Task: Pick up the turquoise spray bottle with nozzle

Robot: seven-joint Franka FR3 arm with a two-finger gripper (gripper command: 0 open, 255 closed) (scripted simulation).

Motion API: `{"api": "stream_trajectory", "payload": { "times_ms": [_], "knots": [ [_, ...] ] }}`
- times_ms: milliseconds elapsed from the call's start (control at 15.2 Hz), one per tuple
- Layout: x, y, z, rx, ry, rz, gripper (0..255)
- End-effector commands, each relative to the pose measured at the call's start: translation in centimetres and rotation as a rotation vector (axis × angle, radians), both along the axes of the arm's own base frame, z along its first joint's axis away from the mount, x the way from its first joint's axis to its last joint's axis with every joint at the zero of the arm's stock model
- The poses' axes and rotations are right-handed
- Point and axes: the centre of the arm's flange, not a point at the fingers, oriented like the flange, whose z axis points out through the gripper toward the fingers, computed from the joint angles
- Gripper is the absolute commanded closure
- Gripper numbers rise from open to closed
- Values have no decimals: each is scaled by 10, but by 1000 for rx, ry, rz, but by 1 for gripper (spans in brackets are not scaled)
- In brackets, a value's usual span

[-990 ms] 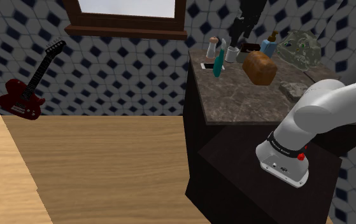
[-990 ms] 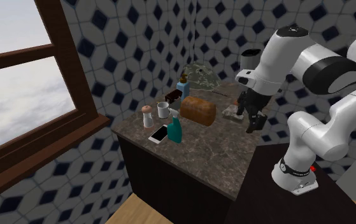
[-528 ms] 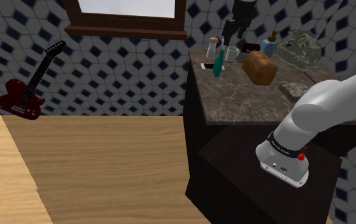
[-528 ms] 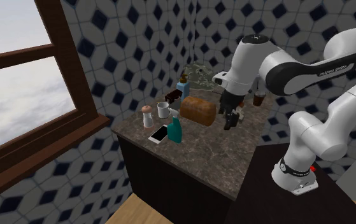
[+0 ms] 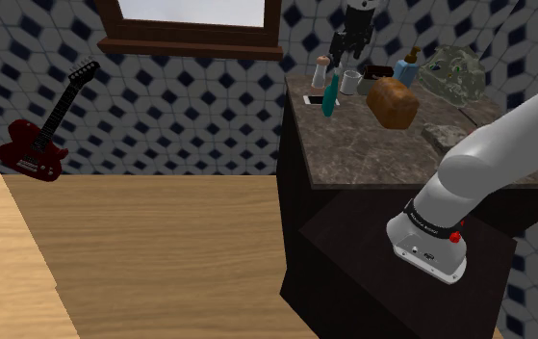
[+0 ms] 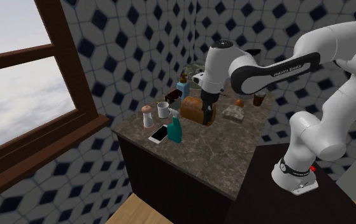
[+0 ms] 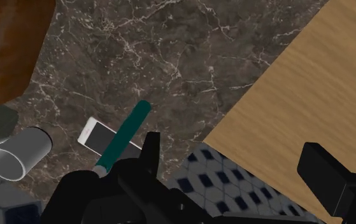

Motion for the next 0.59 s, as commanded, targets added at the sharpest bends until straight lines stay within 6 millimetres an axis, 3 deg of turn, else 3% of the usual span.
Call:
{"api": "stream_trajectory", "payload": {
  "times_ms": [0, 528],
  "knots": [
    [17, -21, -9, 3, 0, -28, 0],
    [69, -108, -46, 18, -1, -138, 0]
  ]
}}
